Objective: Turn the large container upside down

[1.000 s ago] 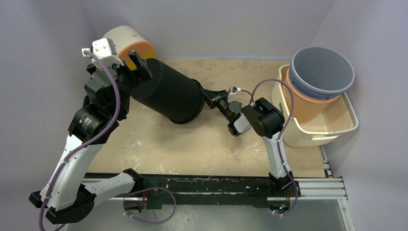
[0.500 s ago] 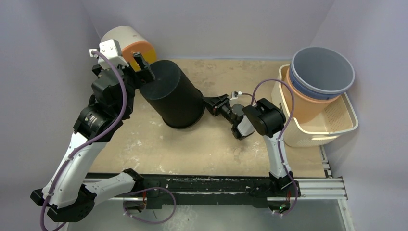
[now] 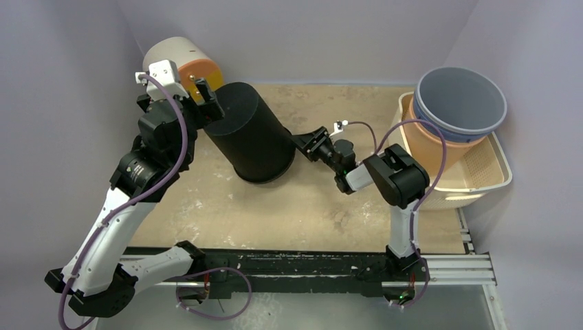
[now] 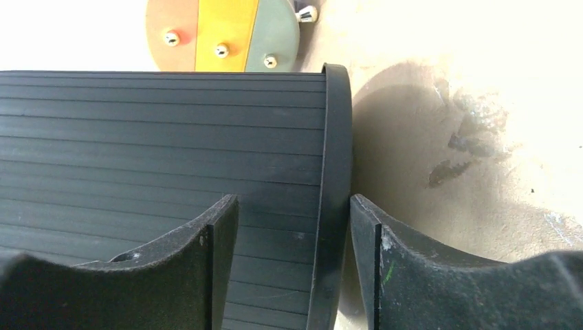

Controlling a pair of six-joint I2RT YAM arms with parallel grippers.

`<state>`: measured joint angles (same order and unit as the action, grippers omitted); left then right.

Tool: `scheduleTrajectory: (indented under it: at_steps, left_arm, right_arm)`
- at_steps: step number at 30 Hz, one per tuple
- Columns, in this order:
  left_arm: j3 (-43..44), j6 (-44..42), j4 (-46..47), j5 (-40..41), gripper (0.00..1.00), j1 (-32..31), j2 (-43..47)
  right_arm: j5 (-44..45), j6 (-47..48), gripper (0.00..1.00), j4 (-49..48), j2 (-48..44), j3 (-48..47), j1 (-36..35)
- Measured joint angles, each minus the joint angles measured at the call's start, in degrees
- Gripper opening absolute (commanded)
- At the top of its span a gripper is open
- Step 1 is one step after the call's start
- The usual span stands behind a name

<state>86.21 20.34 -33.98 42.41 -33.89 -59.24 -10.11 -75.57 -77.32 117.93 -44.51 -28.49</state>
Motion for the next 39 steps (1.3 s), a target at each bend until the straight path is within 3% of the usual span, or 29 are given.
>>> scheduleTrajectory:
  at_steps: [6, 14, 23, 34, 39]
  left_arm:
    - [-0.70, 0.02, 0.02, -0.02, 0.94, 0.00, 0.35]
    - [-1.86, 0.02, 0.00, -0.07, 0.94, 0.00, 0.59]
    - [-1.86, 0.00, 0.04, -0.26, 0.94, 0.00, 0.26]
    - [-1.86, -0.09, 0.02, -0.24, 0.94, 0.00, -0.04]
    - [-1.86, -0.22, 0.02, -0.26, 0.94, 0.00, -0.22]
  right_arm:
    - [2.80, 9.11, 0.71, 13.84, -6.43, -2.25, 0.00]
    - [5.27, 16.09, 0.72, 27.21, -7.17, -3.13, 0.00]
    - [15.63, 27.63, 0.76, 47.67, -14.99, -7.30, -4.68]
    - [19.32, 34.69, 0.76, 57.81, -17.88, -10.86, -12.26]
    - [17.53, 36.68, 0.76, 59.08, -12.28, -17.75, -13.99]
